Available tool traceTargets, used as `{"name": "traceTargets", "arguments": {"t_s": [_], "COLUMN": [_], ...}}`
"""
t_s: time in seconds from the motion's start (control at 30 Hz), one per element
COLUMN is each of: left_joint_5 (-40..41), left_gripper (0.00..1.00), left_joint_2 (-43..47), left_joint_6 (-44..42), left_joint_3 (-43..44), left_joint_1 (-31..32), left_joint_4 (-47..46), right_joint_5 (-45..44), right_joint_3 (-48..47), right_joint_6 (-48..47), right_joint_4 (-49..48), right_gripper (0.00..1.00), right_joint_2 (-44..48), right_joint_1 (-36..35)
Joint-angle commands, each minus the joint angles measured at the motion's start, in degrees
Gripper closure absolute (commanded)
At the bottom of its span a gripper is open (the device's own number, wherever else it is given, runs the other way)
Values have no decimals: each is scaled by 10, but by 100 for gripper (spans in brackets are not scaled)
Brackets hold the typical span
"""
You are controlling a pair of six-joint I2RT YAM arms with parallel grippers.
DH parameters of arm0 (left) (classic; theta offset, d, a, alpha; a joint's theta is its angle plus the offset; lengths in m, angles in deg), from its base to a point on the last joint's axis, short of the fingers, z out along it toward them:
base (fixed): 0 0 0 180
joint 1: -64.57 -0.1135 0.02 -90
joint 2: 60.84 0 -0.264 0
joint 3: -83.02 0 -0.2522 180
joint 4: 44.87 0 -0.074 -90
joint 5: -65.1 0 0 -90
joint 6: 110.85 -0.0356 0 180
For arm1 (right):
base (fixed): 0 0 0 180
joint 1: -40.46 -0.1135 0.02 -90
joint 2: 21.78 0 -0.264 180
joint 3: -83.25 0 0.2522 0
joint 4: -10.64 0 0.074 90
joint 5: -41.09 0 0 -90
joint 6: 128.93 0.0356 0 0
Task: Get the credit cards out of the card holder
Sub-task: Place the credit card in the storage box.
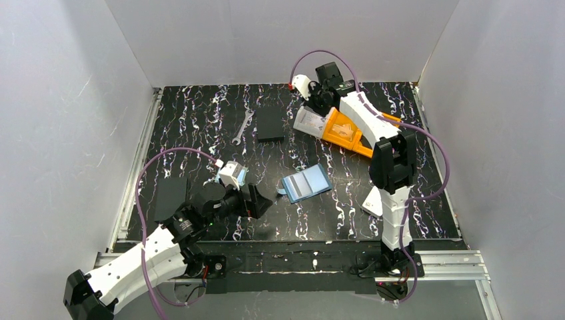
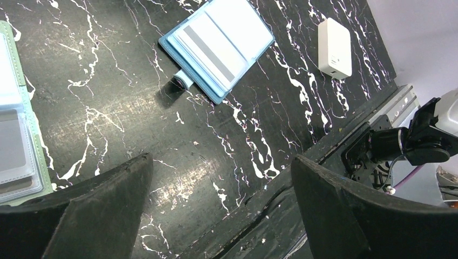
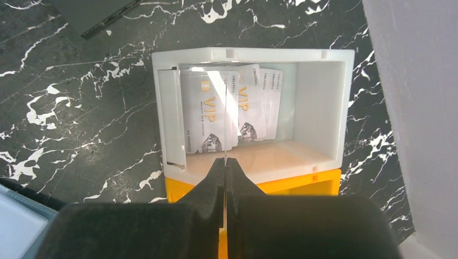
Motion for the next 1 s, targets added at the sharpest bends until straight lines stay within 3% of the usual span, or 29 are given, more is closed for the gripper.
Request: {"name": "traceTargets", "arguments": {"t_s": [0.0,0.9,0.97], "left_joint_5": [18,12,12], "left_gripper": [2,2,2], "left_joint_2": [0,-9,-7], "left_joint_6": [-8,-4,-3], "left_joint_3": [-4,-1,-2], "left_joint_1": [-3,-3,-3], "left_joint_4": [-1,1,1], "right_joint_5": [-8,57,49], "right_joint_3": [-26,-72,-78], "right_joint_6": [-1,17,23], "right_joint_4": [-2,20,12], "right_gripper": [99,99,94], "right_joint_2": [-12,-105,-111], "right_joint_1": [6,18,21]}}
